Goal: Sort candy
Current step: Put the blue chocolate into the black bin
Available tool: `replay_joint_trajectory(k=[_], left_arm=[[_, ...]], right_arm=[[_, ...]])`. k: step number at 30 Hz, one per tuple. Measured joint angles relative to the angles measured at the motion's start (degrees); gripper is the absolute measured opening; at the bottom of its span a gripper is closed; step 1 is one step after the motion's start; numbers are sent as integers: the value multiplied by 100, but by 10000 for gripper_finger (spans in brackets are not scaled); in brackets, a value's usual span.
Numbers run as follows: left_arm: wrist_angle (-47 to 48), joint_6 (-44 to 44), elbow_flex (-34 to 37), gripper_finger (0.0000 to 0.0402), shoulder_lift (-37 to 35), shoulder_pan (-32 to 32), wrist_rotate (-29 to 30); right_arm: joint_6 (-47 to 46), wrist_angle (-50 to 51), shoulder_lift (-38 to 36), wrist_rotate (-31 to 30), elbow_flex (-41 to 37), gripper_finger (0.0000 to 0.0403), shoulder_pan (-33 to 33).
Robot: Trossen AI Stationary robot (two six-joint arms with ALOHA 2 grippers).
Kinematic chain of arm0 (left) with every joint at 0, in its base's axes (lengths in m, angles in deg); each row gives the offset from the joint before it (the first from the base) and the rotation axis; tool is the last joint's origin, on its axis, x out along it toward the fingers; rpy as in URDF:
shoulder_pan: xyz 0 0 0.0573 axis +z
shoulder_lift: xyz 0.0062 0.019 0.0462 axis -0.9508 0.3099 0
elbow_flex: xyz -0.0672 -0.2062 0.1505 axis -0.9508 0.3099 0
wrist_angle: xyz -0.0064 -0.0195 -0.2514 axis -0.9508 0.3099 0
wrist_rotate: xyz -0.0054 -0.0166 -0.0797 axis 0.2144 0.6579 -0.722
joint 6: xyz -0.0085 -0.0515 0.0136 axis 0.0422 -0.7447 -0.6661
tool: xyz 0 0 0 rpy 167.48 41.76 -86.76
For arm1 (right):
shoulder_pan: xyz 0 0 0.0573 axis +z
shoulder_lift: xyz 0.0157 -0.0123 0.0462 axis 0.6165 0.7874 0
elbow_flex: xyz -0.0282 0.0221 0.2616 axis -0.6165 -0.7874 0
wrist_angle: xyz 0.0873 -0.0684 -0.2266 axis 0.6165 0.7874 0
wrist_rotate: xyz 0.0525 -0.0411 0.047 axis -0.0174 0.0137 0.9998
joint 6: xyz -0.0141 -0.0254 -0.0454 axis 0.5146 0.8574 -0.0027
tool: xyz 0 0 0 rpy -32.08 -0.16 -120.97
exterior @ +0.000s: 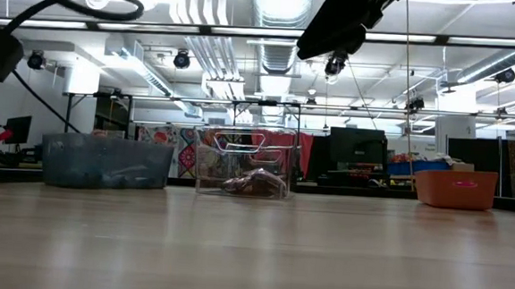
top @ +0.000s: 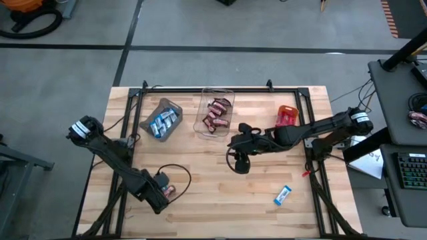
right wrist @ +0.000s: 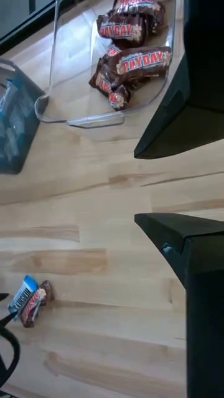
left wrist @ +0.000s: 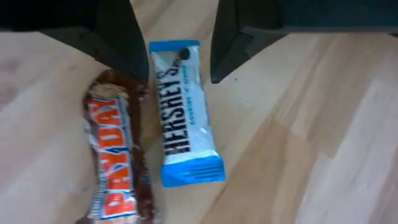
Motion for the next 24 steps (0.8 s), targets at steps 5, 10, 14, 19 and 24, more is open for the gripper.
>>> replay_joint_trajectory(k=[5, 10, 14, 19, 24], left_arm=[[57, 53, 4, 191, 229, 0, 147], [52, 257, -7, 193, 508, 13, 149], [11, 307, -26, 172, 583, 22, 142], [31, 349, -17, 119, 569, 33, 144], [37, 349, -15, 58, 565, 35, 141]], right_arm=[[-49, 0, 0, -3, 0, 147, 3], [-51, 0, 0, -4, 0, 148, 3], [-51, 0, 0, -4, 0, 148, 3], [-51, 0, 0, -4, 0, 143, 3], [-51, 0, 0, -2, 0, 141, 3]])
